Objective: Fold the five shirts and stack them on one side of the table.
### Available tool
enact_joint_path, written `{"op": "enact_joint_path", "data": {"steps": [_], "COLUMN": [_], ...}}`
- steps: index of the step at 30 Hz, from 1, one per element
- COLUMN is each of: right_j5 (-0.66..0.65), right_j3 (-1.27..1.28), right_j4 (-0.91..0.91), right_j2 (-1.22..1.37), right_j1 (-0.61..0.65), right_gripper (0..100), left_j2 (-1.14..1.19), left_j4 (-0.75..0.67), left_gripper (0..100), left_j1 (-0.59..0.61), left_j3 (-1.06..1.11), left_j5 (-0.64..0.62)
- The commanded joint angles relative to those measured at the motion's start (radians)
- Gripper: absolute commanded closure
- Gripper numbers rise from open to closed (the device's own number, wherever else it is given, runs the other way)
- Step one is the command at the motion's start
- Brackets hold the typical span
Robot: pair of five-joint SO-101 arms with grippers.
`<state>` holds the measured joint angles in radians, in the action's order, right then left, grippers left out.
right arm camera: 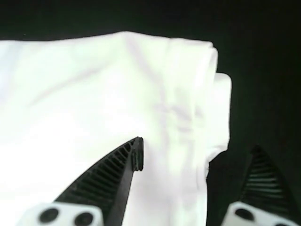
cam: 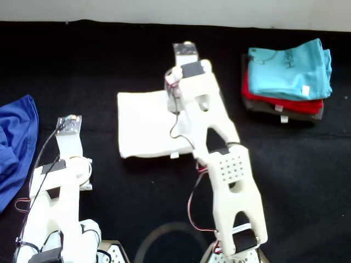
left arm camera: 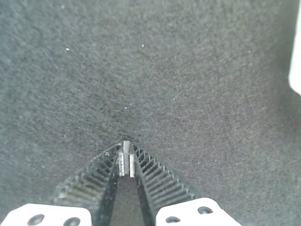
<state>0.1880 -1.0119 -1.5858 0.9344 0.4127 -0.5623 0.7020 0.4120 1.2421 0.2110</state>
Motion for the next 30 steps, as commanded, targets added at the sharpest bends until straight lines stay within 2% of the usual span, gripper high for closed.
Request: {"op": "enact_joint_path", "data": {"steps": [1, 14, 16, 19, 20, 22, 26, 30], "right_j5": [0.009, 0.009, 0.009, 0.005, 0.002, 0.002, 0.0, 0.0], "right_j3": [-0.102, -0.177, -0.174, -0.176, -0.176, -0.176, -0.2, -0.364], "right_j4": [-0.007, -0.01, -0.013, -0.013, -0.012, -0.03, -0.068, -0.163], "right_j2": [0.038, 0.236, 0.252, 0.262, 0.262, 0.262, 0.259, 0.259], "right_j1": [-0.001, -0.053, -0.053, -0.054, -0.054, -0.056, -0.082, -0.143], "right_gripper": [66.4, 66.8, 72.2, 95.9, 99.8, 95.4, 99.4, 99.1], "left_j2": [-0.015, -0.015, -0.015, -0.015, -0.015, -0.015, -0.015, -0.015], "left_j4": [-0.015, -0.015, -0.015, -0.015, -0.015, -0.015, -0.015, -0.015], "left_gripper": [99, 99, 99, 99, 99, 99, 99, 99], "left_j1": [0.01, 0.01, 0.01, 0.01, 0.01, 0.01, 0.01, 0.01], "left_j3": [0.002, 0.002, 0.002, 0.002, 0.002, 0.002, 0.002, 0.002], "left_j5": [0.003, 0.003, 0.003, 0.003, 0.003, 0.003, 0.003, 0.003]}}
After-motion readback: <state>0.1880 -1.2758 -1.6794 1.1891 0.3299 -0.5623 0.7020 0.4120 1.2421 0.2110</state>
